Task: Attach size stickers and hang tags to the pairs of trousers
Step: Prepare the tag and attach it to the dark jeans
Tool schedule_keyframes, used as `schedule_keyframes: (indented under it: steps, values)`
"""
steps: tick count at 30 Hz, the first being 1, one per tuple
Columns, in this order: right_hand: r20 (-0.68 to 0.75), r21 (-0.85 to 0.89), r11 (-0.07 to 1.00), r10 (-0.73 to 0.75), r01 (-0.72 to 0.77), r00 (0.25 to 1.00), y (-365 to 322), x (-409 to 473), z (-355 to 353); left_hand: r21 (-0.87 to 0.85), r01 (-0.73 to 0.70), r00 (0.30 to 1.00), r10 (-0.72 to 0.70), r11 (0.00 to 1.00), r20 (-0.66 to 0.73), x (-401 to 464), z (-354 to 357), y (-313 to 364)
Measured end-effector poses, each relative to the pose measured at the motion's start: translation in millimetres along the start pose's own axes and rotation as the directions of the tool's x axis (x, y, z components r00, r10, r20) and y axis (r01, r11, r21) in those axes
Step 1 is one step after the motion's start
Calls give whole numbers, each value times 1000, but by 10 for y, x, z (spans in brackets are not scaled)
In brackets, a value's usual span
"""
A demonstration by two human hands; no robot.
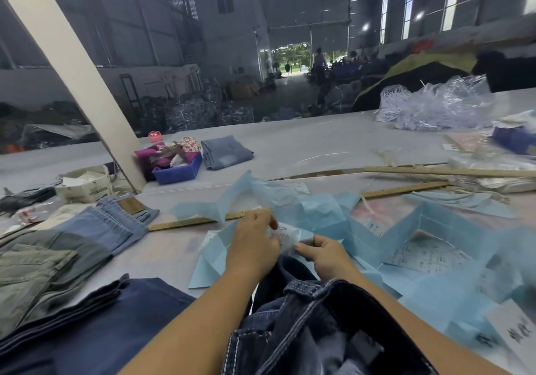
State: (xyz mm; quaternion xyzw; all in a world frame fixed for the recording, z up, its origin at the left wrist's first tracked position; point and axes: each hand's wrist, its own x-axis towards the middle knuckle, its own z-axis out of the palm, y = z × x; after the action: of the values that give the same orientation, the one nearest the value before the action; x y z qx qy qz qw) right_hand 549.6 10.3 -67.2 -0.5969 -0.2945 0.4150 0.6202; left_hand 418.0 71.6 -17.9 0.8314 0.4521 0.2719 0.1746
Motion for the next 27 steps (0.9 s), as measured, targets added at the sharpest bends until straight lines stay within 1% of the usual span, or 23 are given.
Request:
schedule_keyframes:
  steps: [2,4,6,10,13,15,18,21,24,27]
  values:
    - [-33,-46,997,-71,69,997,19,23,7,77,-77,997,78,994,-11,-20,-4,8]
    - [-41,-79,990,-117,113,992,32,33,23,120,-84,996,82,989,25,-18,-5,0]
    - [-44,-74,989,-128,124,991,49,48,26,156,-83,996,79,984,35,-5,-4,-8]
    - [-31,-21,993,-120,120,992,14,22,8,252,-140,989,124,958,77,-16,-6,-6]
    - [-14,-45,988,-145,145,989,-8,-6,5,318,-177,981,142,931,129,-25,-7,-10]
    - [-10,-65,984,-168,167,986,-37,-26,12,276,-170,981,137,946,135,-21,-10,-10]
    - [-16,-94,978,-187,184,982,-72,-42,12,161,-131,981,104,978,164,-17,-39,-12]
    - [-25,-108,980,-171,167,985,-72,-46,-6,48,-90,983,81,995,167,-5,-90,-23]
    - [-43,-213,973,-96,85,994,-71,-62,-24,-14,-68,983,69,998,168,27,-179,-20]
    - [-46,-288,957,15,-28,999,-132,-128,-99,22,-97,993,95,995,70,45,-368,94]
